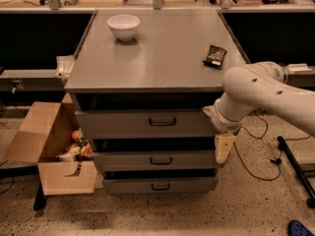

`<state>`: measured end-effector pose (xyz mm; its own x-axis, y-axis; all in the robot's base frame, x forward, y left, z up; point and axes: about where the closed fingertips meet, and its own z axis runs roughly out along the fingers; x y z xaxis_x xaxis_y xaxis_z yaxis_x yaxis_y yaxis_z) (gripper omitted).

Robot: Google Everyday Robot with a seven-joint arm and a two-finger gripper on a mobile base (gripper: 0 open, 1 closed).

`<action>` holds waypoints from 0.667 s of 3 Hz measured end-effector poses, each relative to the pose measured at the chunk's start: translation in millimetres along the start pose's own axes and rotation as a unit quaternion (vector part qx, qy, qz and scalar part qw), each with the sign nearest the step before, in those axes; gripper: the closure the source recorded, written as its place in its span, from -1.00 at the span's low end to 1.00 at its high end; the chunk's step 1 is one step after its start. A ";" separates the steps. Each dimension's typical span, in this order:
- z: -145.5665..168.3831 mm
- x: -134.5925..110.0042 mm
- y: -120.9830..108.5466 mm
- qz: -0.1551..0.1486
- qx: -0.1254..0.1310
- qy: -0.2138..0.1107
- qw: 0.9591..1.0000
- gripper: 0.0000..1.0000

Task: Open top drawer

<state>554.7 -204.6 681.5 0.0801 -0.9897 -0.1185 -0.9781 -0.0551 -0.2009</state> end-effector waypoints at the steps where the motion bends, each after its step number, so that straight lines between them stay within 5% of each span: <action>1: 10.8 2.4 -25.9 -0.012 0.022 0.001 1.000 -1.00; 2: 21.9 4.9 -45.8 -0.009 0.036 -0.001 0.999 -1.00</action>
Offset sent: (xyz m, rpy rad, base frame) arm 0.0775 -0.0006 -0.0181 0.0144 -0.1118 -0.0028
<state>604.1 -204.0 668.9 0.0989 -0.9883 -0.1163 -0.9599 -0.0640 -0.2728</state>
